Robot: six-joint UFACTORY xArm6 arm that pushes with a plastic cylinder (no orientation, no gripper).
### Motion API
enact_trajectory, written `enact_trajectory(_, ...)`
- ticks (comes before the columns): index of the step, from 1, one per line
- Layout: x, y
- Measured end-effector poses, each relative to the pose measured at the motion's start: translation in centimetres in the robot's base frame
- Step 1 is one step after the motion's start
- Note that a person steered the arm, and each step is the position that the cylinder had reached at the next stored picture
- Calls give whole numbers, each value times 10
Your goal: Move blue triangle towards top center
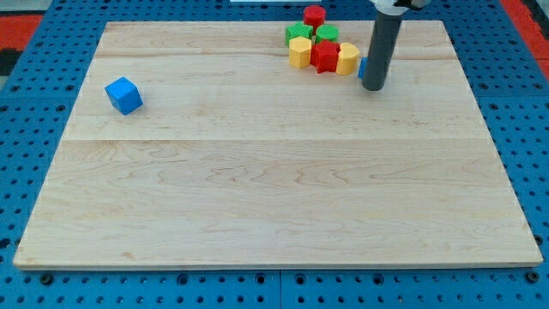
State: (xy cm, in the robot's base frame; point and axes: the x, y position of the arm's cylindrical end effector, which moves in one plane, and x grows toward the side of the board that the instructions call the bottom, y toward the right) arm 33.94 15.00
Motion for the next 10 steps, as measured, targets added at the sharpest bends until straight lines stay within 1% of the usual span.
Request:
enact_trajectory(1,-7,8)
enact_trajectory(5,-38,8)
enact_trajectory(7,-93,11)
enact_trajectory(8,-107,12)
enact_trajectory(9,-107,67)
enact_trajectory(10,-126,78)
